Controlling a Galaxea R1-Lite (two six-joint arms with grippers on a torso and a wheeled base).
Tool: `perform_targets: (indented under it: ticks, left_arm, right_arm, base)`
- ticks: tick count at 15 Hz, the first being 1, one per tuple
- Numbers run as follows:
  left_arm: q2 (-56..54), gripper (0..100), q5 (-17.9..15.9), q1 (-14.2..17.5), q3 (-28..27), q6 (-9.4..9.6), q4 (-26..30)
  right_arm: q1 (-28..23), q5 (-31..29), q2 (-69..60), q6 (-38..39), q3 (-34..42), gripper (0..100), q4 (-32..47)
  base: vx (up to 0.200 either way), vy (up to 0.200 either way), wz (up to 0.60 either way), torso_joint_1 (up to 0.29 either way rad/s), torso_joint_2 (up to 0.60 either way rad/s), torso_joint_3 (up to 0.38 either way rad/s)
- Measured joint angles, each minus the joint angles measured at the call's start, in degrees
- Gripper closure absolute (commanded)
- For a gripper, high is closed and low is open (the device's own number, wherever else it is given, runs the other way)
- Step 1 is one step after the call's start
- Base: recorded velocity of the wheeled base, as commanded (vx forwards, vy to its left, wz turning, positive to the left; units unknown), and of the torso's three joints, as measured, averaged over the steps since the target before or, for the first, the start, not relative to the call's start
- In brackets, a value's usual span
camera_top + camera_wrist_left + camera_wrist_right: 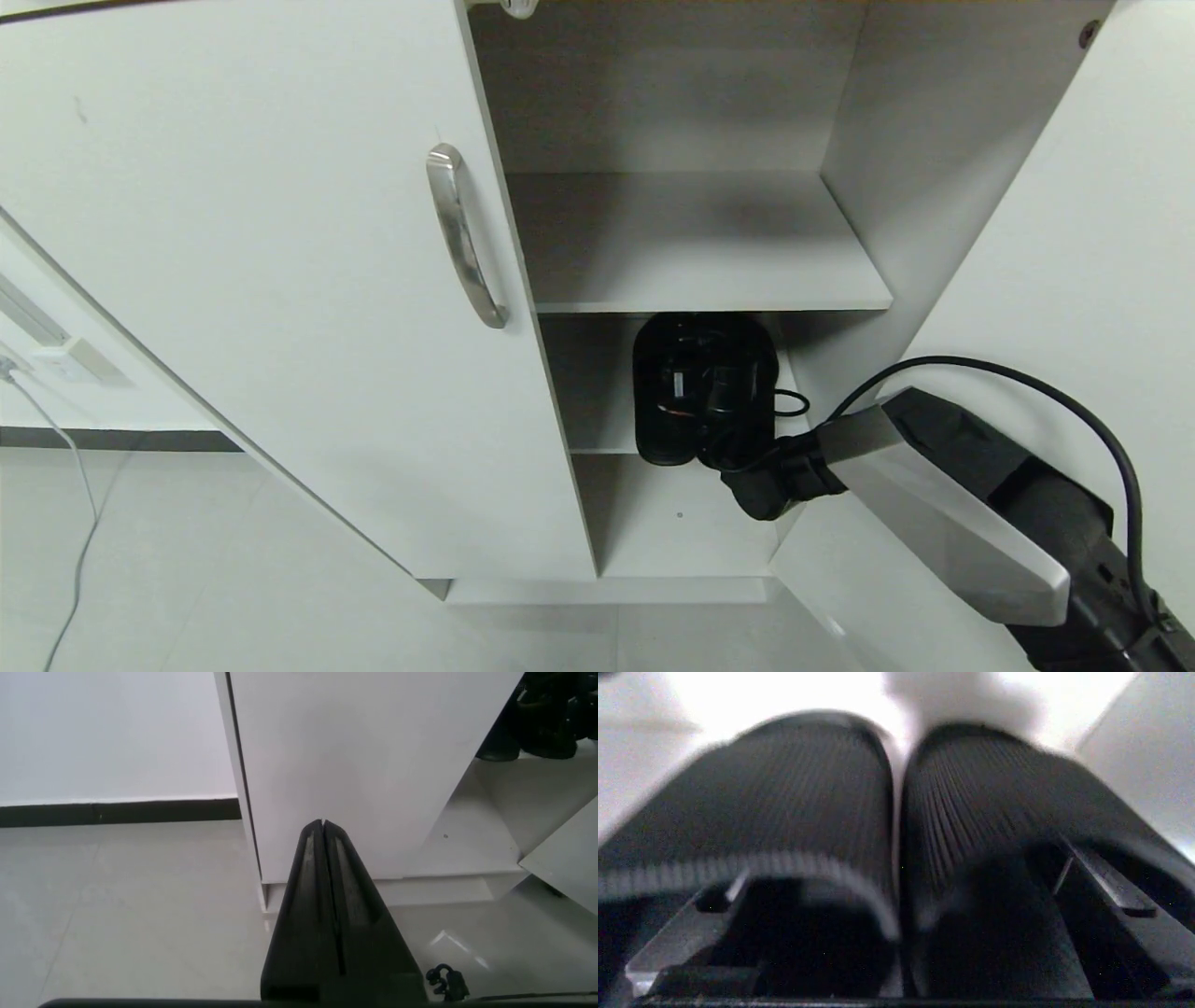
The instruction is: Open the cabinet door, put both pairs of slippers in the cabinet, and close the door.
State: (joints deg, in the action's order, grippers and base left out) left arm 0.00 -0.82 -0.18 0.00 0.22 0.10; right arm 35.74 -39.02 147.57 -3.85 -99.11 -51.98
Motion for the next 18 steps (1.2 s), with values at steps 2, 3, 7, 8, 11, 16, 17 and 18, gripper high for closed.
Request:
perform_targets:
  ticks: [2, 3, 7, 8, 11, 16, 17, 18]
  left_arm:
    - [0.0, 100, 0.0, 0.0, 0.0, 0.02, 0.0]
    - [0.0, 100, 0.0, 0.0, 0.0, 0.02, 0.0]
    - [0.0, 100, 0.0, 0.0, 0.0, 0.05, 0.0]
    - [0.0, 100, 0.0, 0.0, 0.0, 0.05, 0.0]
    - [0.0, 100, 0.0, 0.0, 0.0, 0.02, 0.0]
    - [0.0, 100, -0.1, 0.0, 0.0, 0.05, 0.0]
    - [0.0, 100, -0.1, 0.0, 0.0, 0.02, 0.0]
    - [0.0, 100, -0.1, 0.0, 0.0, 0.02, 0.0]
  right_arm:
    - [1.0, 0.0, -3.0, 0.0, 8.0, 0, -3.9]
    - [1.6, 0.0, -4.9, 0.0, 12.3, 0, -5.8]
    - [5.7, -0.4, -15.4, 0.0, 33.0, 0, -13.4]
    - [7.0, -0.7, -18.0, -0.1, 38.4, 0, -15.2]
    - [11.2, -1.5, -24.9, -0.1, 51.9, 0, -21.7]
    - [13.5, -1.8, -29.0, -0.2, 55.9, 0, -22.7]
    - [13.8, -1.8, -29.2, -0.2, 56.1, 0, -22.7]
    - [14.1, -1.8, -29.3, -0.2, 56.2, 0, -22.7]
  base:
    - [0.000, 0.000, 0.00, 0.000, 0.00, 0.000]
    - [0.000, 0.000, 0.00, 0.000, 0.00, 0.000]
    - [0.000, 0.000, 0.00, 0.000, 0.00, 0.000]
    - [0.000, 0.000, 0.00, 0.000, 0.00, 0.000]
    - [0.000, 0.000, 0.00, 0.000, 0.00, 0.000]
    - [-0.040, 0.000, 0.00, 0.001, 0.00, 0.000]
    - [-0.200, 0.000, 0.00, 0.002, 0.00, 0.002]
    - [-0.200, 0.000, 0.00, 0.002, 0.00, 0.002]
